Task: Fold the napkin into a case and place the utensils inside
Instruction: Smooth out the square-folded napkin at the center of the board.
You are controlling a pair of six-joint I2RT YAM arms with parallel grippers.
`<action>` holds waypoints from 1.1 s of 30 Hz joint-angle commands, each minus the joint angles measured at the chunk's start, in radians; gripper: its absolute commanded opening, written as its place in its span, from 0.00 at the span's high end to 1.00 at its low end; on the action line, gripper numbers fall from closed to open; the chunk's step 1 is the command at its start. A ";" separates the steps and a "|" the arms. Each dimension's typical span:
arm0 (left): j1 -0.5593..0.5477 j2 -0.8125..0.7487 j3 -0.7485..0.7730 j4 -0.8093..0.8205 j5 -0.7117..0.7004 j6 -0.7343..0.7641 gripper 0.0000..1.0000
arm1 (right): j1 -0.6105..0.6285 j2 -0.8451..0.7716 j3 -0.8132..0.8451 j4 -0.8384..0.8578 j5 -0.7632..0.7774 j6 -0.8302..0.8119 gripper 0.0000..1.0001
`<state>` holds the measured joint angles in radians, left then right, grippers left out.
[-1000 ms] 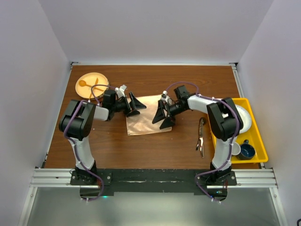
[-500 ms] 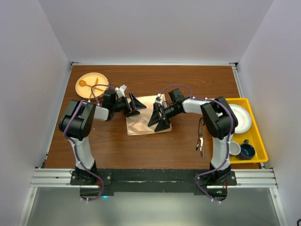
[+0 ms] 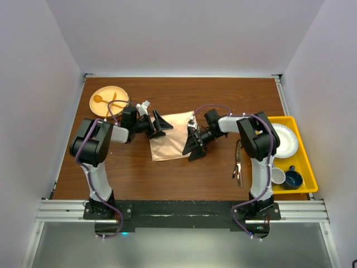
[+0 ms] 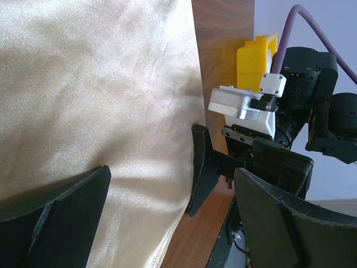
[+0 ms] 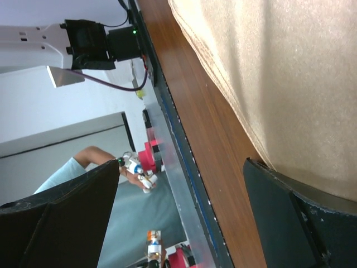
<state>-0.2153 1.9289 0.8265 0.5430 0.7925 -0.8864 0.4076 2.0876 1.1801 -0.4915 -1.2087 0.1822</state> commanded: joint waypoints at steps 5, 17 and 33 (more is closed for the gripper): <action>0.024 0.027 -0.032 -0.121 -0.067 0.087 0.00 | -0.036 0.016 0.064 -0.205 0.023 -0.153 0.02; -0.004 -0.146 0.042 0.103 0.149 0.035 0.00 | -0.050 -0.155 0.245 -0.025 0.127 0.106 0.03; -0.002 0.186 0.322 0.201 0.008 -0.061 0.00 | -0.069 0.142 0.458 0.487 0.413 0.485 0.29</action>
<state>-0.2184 2.0747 1.0855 0.6693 0.8333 -0.8944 0.3389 2.1887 1.5822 -0.1898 -0.8463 0.5175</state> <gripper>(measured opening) 0.997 0.737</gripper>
